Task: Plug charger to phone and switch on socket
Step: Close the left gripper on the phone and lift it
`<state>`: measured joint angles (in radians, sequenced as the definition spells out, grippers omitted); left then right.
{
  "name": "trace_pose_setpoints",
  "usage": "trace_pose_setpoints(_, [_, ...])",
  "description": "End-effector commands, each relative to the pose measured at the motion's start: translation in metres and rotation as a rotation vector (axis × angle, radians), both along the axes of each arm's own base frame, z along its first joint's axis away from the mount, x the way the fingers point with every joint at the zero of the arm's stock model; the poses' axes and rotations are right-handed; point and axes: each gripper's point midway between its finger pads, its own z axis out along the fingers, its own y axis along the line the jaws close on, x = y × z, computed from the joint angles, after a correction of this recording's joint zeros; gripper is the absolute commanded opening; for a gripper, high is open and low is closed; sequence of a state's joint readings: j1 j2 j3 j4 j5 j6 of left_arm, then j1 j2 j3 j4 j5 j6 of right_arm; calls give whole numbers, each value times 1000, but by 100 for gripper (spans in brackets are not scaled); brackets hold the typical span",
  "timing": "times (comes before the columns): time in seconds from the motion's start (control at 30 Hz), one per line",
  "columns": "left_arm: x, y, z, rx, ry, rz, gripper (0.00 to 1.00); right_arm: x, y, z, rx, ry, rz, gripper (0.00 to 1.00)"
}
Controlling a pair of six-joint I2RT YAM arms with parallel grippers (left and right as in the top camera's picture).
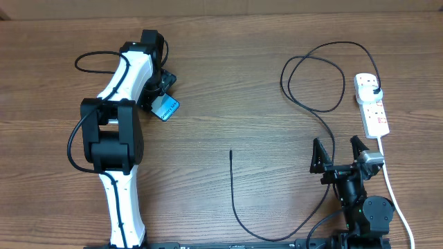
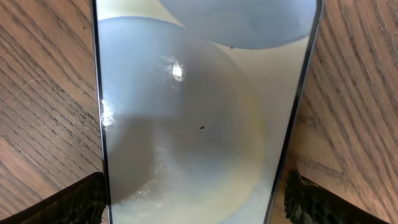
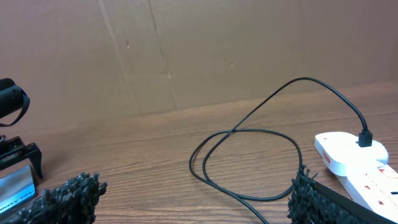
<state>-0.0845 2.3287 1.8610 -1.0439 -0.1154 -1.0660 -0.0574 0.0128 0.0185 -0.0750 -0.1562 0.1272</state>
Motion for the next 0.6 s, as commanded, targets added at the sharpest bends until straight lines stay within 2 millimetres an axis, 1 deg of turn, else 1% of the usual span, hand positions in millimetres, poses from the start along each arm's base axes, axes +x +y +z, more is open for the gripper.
trace_pose_setpoints(0.0, [-8, 0, -15, 0, 46, -13, 92, 0, -1, -2, 3, -4, -5, 100])
trace_pose_setpoints(0.27, [-8, 0, -15, 1, 46, -14, 91, 0, -1, -2, 3, -4, -5, 100])
trace_pose_setpoints(0.57, [-9, 0, -15, 1, 50, -16, 86, 0, -1, -2, 3, -4, -5, 100])
